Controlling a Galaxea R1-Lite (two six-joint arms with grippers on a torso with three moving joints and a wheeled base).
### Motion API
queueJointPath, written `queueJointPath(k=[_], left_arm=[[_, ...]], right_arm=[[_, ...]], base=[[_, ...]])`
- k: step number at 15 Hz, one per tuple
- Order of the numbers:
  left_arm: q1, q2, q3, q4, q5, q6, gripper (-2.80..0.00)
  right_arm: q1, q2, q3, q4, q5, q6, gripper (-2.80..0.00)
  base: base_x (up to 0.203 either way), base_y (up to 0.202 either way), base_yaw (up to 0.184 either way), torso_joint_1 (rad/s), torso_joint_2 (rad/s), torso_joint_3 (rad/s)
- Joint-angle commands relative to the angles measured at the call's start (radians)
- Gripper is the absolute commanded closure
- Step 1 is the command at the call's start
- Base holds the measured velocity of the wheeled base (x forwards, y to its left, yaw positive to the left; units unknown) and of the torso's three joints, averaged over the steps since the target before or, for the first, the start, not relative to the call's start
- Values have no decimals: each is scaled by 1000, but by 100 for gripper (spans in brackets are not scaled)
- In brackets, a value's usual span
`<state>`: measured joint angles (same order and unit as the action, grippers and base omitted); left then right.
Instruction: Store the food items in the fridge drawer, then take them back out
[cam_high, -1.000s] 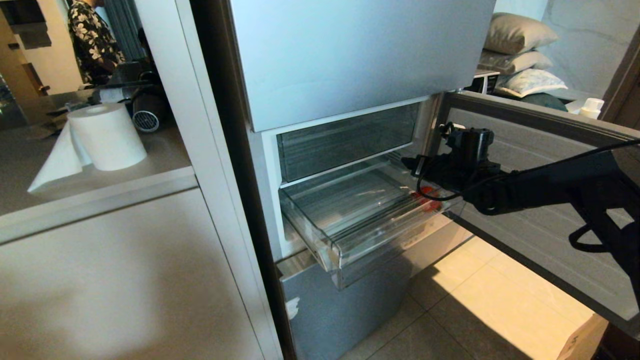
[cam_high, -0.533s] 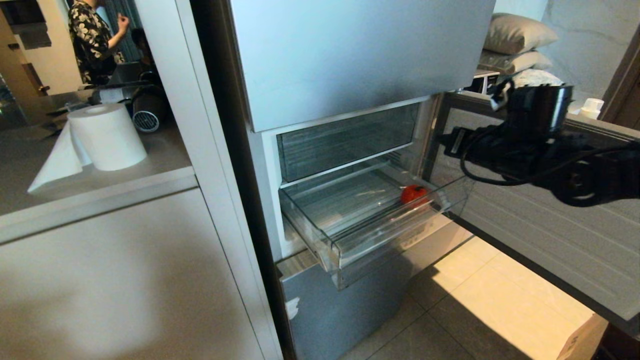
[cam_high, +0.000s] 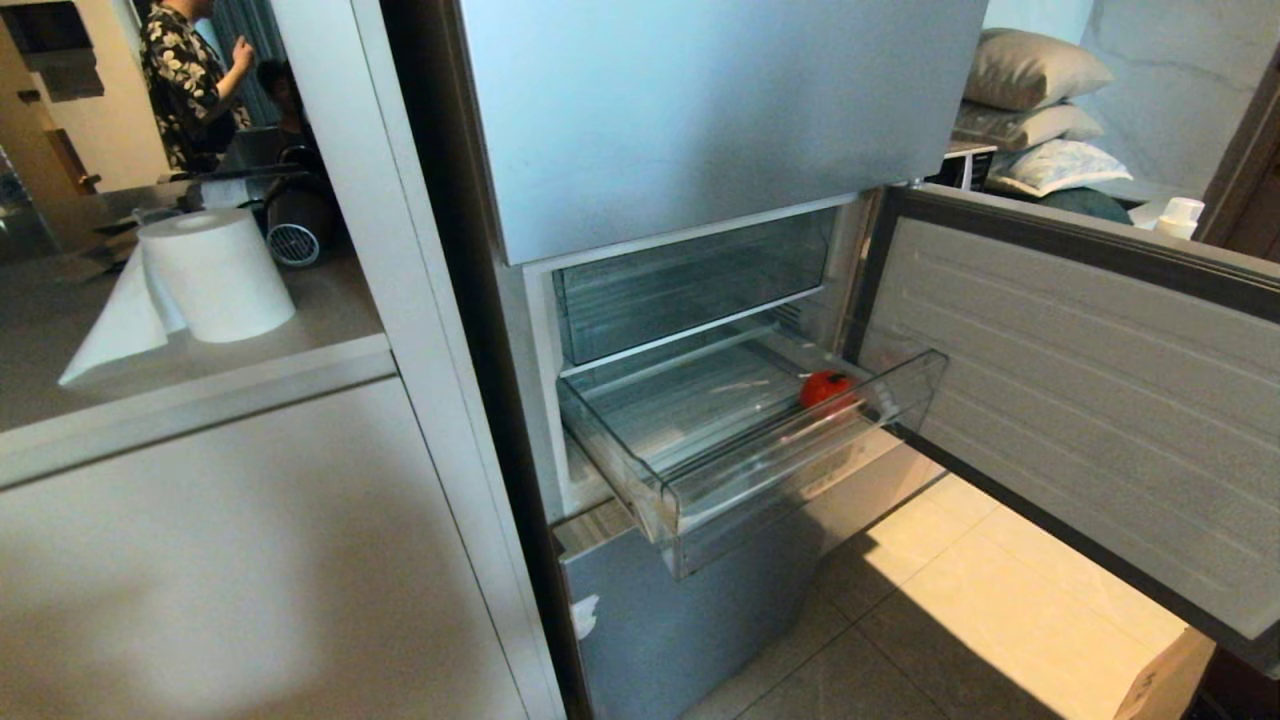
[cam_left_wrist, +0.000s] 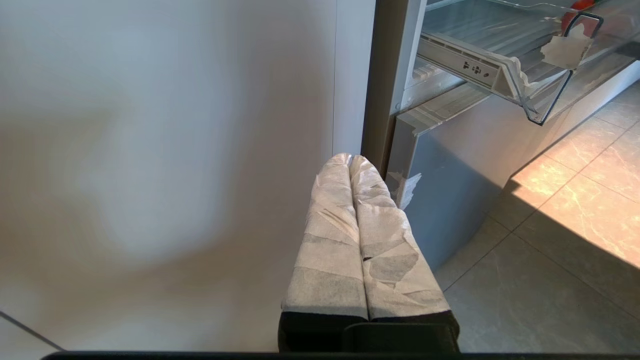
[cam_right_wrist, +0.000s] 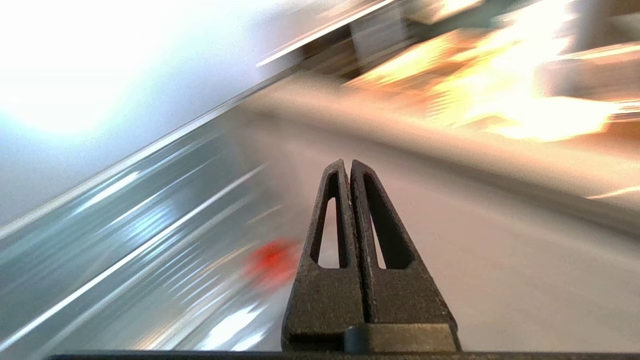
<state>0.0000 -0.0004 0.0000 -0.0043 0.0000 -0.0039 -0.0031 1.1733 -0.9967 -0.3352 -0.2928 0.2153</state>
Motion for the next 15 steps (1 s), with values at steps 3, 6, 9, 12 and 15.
queueJointPath(k=[3,6,9,12,15], left_arm=[[0,0,2,0,0,-1,0],[0,0,2,0,0,-1,0],[0,0,2,0,0,-1,0],[0,0,2,0,0,-1,0],[0,0,2,0,0,-1,0]], right_arm=[[-398,-137,19,23,4,6,-280],[-698,-107,15,28,95,60,-280],[-962,-44,19,29,233,133,-280],[-1072,81,26,23,299,182,-280],[-1133,205,56,-51,310,196,-280]], base=[[0,0,0,0,0,0],[0,0,0,0,0,0],[0,0,0,0,0,0],[0,0,0,0,0,0],[0,0,0,0,0,0]])
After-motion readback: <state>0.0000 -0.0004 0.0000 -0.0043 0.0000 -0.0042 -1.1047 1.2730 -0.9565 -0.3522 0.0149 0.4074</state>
